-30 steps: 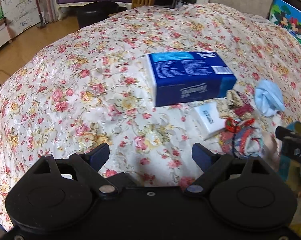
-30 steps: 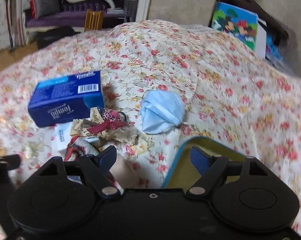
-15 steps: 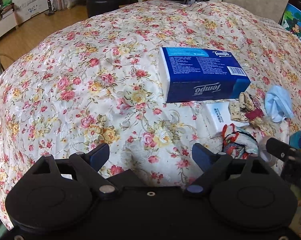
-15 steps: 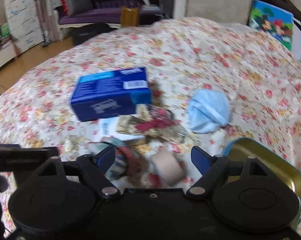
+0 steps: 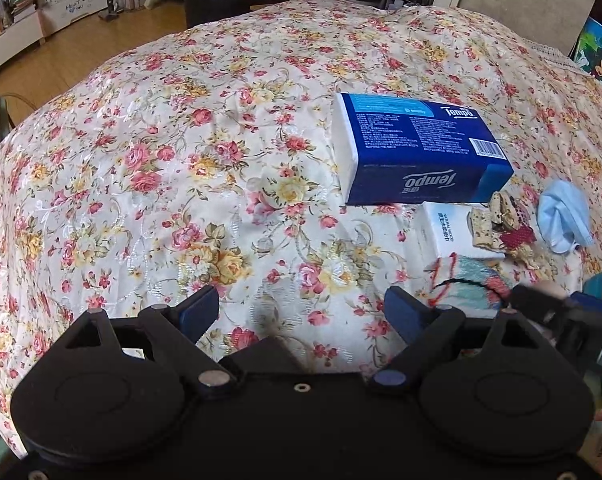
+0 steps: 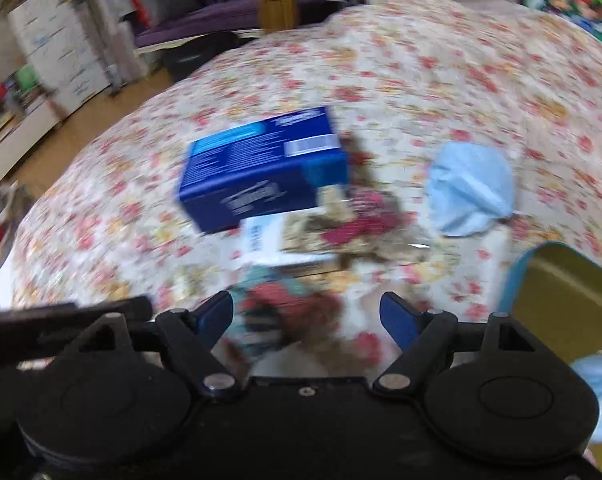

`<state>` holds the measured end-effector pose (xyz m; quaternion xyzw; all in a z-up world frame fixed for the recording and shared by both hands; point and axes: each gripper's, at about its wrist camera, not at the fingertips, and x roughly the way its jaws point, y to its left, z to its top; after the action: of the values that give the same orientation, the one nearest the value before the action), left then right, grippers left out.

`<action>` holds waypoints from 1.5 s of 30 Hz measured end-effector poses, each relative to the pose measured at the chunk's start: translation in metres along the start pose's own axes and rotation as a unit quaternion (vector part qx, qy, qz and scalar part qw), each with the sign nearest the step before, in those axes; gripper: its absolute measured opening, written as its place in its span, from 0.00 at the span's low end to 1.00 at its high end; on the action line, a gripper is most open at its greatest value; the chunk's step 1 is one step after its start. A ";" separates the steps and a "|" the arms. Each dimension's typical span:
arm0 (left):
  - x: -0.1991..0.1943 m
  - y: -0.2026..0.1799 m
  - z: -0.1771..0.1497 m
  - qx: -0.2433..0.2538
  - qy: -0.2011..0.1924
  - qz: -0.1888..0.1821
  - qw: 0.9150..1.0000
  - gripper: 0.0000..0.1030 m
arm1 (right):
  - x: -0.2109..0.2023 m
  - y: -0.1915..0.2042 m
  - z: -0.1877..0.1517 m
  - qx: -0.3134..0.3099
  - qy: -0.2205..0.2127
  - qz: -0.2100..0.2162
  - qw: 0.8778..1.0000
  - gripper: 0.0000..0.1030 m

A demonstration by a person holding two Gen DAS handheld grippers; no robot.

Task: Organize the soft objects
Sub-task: 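Move both grippers toward the pile of items beside the blue Tempo box, then grasp the beige tape roll with the right gripper while the left gripper grasps the striped fabric ball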

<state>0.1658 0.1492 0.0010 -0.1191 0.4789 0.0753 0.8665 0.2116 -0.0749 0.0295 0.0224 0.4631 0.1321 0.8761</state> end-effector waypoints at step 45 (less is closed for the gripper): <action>0.006 -0.028 -0.004 0.038 0.002 -0.050 0.998 0.84 | 0.012 -0.021 -0.004 -0.078 0.005 -0.093 0.993 0.64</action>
<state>0.1728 0.1209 -0.0027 -0.1103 0.4765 0.0132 0.8721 0.2196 -0.0925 0.0138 -0.0897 0.4563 0.0854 0.8812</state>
